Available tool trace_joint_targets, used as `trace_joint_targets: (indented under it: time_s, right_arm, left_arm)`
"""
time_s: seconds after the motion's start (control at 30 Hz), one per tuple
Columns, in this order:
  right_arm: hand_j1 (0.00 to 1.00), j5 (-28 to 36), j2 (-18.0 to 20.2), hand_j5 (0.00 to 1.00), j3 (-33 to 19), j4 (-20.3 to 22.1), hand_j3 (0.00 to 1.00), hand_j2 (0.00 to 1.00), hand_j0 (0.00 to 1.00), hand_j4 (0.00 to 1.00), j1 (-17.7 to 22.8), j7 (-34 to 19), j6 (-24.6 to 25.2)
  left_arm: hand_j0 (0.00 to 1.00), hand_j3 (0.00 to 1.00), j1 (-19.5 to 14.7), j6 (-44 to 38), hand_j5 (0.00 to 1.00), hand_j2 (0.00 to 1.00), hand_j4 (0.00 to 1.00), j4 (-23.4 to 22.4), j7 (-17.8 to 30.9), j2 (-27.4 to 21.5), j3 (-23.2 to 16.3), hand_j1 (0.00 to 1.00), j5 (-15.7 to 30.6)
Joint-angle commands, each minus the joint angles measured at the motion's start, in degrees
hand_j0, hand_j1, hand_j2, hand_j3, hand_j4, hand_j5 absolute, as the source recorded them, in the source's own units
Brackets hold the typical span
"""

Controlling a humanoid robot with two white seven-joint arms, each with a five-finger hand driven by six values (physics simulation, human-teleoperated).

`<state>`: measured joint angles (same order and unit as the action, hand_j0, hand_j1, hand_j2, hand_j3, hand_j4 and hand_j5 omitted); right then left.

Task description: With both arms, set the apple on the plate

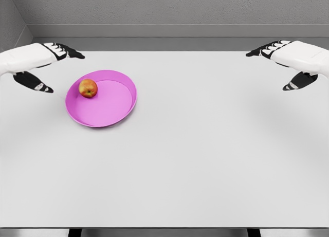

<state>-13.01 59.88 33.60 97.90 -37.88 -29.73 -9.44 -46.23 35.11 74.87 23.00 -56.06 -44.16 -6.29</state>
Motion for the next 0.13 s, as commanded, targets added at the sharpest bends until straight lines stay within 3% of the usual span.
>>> trace_joint_targets:
  time_s: [0.0, 0.1]
  right_arm:
    - [1.0, 0.1, 0.0, 1.0, 0.0, 0.0, 1.0, 1.0, 1.0, 1.0, 0.1, 0.0, 0.0]
    - [1.0, 0.1, 0.1, 1.0, 0.0, 0.0, 1.0, 1.0, 1.0, 1.0, 0.1, 0.0, 0.0]
  left_arm:
    - [1.0, 1.0, -0.1, -0.1, 1.0, 1.0, 1.0, -0.2, 0.0, 0.0, 0.6, 1.0, 0.2]
    - [1.0, 1.0, 0.0, -0.1, 1.0, 1.0, 1.0, -0.3, 0.0, 0.1, 0.5, 1.0, 0.1]
